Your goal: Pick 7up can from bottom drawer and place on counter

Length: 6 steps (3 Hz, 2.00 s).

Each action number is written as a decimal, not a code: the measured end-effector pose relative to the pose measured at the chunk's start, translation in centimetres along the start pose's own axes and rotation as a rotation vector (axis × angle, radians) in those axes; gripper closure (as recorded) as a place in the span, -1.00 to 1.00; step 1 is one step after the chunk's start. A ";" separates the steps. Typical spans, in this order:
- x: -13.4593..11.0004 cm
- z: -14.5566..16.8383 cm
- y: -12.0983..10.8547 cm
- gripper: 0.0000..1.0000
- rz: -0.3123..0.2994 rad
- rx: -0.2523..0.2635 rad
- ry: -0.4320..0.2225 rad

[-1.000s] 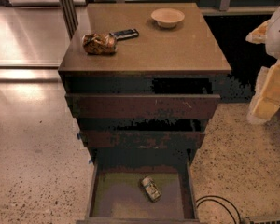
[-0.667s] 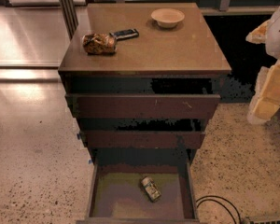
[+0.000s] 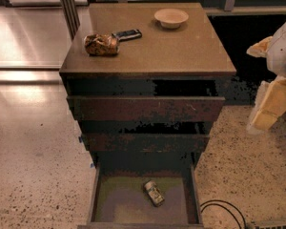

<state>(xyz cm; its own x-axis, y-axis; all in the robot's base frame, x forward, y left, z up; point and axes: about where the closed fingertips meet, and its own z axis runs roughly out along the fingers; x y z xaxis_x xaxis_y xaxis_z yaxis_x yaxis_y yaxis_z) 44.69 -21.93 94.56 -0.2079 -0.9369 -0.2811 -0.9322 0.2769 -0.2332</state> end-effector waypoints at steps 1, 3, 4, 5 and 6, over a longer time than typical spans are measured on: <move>1.8 4.2 1.4 -1.00 0.021 -0.014 -0.058; 5.4 15.4 3.8 -1.00 0.091 -0.074 -0.119; 5.4 15.4 3.8 -1.00 0.091 -0.074 -0.119; 6.0 18.1 4.3 -1.00 0.084 -0.069 -0.144; 6.2 22.2 4.3 -1.00 0.058 -0.052 -0.169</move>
Offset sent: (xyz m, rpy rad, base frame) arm 0.0032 -0.0162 -0.1966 0.1919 0.0104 -0.0656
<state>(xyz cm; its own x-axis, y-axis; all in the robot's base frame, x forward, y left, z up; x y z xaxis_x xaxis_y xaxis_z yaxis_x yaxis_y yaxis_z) 45.93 -21.82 71.11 -0.2136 -0.8693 -0.4458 -0.9350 0.3142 -0.1648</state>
